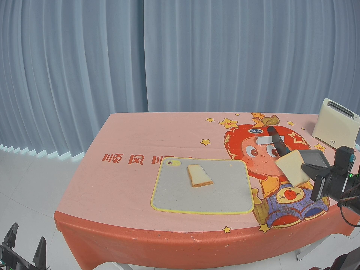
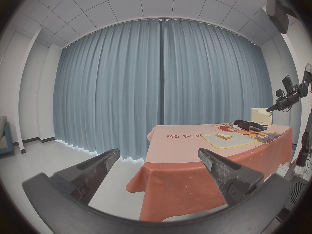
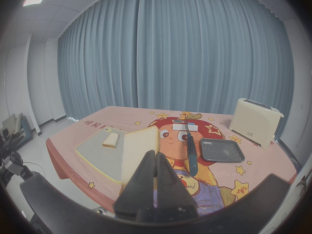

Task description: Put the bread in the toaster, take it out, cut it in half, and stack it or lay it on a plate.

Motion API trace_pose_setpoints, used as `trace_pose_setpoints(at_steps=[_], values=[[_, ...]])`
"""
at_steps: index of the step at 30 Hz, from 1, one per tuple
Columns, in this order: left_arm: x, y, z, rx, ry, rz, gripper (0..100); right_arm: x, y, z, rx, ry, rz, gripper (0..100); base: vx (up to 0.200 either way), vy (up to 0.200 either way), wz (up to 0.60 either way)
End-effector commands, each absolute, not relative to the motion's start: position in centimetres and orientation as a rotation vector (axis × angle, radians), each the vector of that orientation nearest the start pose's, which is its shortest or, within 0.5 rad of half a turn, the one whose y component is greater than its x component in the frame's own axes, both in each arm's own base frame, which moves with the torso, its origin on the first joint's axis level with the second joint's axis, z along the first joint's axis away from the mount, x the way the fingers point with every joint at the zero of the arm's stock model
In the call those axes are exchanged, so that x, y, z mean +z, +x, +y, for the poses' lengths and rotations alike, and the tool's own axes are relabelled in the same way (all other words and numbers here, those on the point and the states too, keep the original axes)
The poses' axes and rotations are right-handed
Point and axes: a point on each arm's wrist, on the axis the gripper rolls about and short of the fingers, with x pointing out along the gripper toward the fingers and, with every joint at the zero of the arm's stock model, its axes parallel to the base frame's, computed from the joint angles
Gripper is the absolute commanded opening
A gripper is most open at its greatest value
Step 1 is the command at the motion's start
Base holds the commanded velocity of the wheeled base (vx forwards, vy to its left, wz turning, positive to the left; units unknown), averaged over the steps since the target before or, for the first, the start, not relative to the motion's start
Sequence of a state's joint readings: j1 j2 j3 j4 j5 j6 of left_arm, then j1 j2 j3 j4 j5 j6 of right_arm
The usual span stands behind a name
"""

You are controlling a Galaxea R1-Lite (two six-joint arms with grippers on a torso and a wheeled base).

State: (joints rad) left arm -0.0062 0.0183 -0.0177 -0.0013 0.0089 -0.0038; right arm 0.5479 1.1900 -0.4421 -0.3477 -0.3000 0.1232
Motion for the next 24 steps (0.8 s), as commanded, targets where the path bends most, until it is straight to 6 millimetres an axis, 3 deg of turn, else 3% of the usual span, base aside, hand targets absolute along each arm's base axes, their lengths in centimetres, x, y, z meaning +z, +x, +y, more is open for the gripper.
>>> trace_pose_setpoints(at_steps=[1,24], values=[[7.6,-2.1,0.0,0.003,-0.004,0.018,100,17.7,14.1,7.5,0.207,-0.038,0.373,0,0.0,0.0,0.0],[7.6,-2.1,0.0,0.003,-0.004,0.018,100,17.7,17.0,4.9,0.036,0.017,0.373,0,0.0,0.0,0.0]])
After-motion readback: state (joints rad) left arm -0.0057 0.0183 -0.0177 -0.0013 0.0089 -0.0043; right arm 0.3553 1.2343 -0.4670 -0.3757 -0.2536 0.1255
